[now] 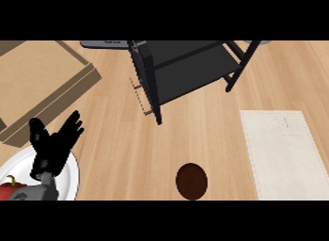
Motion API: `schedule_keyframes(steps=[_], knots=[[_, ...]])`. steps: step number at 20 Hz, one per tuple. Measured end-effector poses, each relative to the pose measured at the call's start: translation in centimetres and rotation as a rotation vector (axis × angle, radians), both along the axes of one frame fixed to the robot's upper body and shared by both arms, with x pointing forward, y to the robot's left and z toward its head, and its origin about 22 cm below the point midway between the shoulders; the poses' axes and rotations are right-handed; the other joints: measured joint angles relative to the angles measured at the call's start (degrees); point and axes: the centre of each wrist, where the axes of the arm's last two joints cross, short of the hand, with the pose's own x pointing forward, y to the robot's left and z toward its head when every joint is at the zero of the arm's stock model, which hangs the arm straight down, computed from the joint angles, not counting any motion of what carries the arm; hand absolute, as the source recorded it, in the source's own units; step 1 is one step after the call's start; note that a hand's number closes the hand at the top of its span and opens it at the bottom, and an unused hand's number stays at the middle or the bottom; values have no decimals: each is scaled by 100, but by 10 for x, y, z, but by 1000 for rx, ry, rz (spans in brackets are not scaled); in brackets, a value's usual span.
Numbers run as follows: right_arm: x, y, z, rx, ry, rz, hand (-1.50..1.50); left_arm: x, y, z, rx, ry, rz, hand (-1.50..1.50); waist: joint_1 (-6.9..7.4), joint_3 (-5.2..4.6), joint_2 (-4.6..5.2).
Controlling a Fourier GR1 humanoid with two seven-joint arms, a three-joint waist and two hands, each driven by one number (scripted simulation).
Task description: Pick the sweet potato from the placemat and place it in the tiered shelf
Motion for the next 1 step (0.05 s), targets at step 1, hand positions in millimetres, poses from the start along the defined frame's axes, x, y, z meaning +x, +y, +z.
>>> schedule_keyframes(steps=[1], knots=[[-2, -10, -3, 1, -7, -1, -150, -1, 2, 0, 1, -6, -4, 0, 15, 1, 7]])
